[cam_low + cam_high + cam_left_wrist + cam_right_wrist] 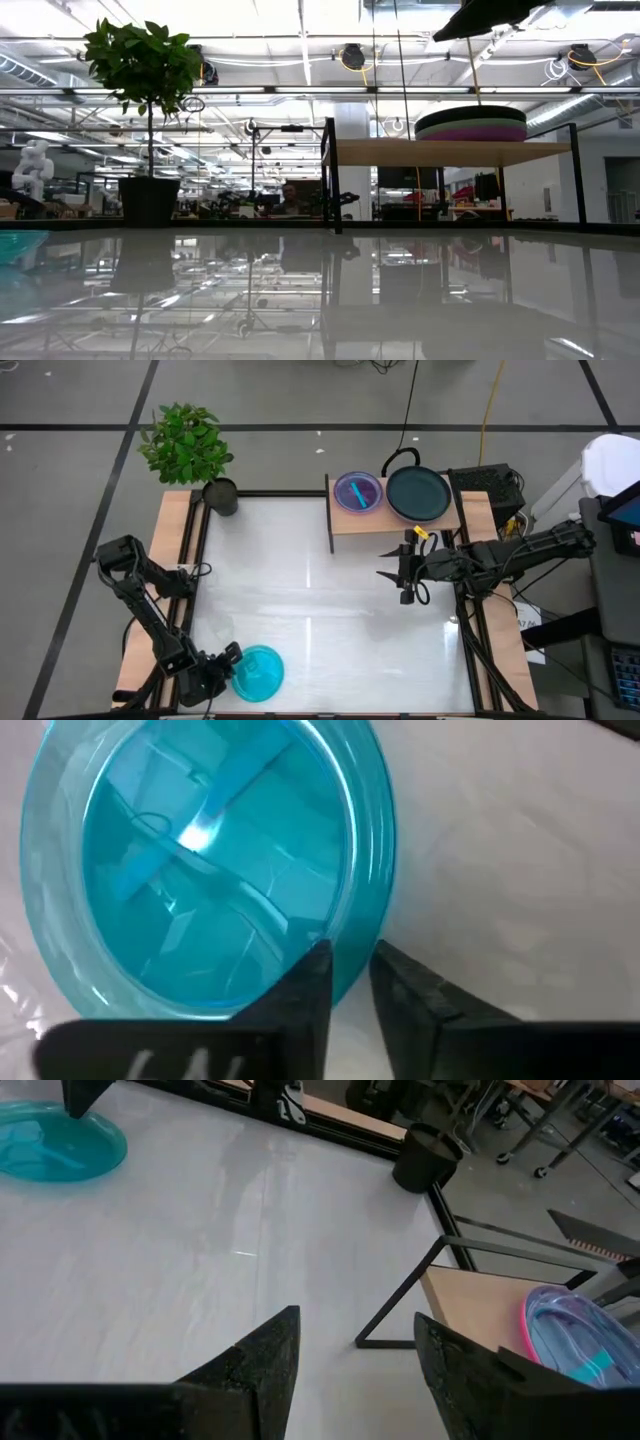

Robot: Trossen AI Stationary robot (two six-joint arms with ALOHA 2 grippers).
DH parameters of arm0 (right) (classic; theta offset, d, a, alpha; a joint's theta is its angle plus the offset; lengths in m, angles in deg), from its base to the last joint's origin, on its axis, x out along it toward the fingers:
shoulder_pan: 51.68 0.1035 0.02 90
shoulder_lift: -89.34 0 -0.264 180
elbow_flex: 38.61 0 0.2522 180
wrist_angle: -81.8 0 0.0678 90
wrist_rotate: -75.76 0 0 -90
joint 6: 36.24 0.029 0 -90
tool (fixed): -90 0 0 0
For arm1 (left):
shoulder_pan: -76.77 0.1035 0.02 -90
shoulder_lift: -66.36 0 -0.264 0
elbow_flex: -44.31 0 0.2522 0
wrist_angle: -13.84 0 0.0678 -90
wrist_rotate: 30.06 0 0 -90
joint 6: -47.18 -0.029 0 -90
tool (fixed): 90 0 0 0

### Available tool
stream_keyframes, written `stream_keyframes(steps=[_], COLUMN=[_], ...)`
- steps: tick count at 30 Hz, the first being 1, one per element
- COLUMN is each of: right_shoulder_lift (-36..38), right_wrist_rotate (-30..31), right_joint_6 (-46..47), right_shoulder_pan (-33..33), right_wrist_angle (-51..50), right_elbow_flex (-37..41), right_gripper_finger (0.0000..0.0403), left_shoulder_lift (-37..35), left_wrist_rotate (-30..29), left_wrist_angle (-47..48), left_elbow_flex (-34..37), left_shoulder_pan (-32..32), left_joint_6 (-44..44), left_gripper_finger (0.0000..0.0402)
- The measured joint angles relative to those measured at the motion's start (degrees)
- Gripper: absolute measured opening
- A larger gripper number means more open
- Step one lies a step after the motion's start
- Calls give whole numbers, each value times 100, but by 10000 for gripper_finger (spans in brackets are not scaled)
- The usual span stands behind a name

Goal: Place and stack plates onto a shelf
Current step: Stack the blue plate on top of the other blue plate on the shelf

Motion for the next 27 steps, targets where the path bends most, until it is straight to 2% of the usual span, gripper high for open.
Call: stream_keyframes(steps=[8, 20, 27], right_shoulder_lift=[0, 0, 0], right_wrist_rotate=[2, 2, 21], right_joint_6=[122, 122, 75], right_shoulder_pan=[0, 0, 0], right_wrist_angle=[0, -2, 10], right_elbow_flex=[0, 0, 0], right_gripper_finger=[180, 180, 180], left_shoulder_lift=[7, 2, -420], left_wrist_rotate=[-536, -2482, -2603], left_wrist_angle=[-37, -33, -36], left_elbow_flex=[3, 7, 7], left_shoulder_pan=[10, 346, 1152], left_joint_6=[-139, -1292, -2026], left_gripper_finger=[8, 7, 6])
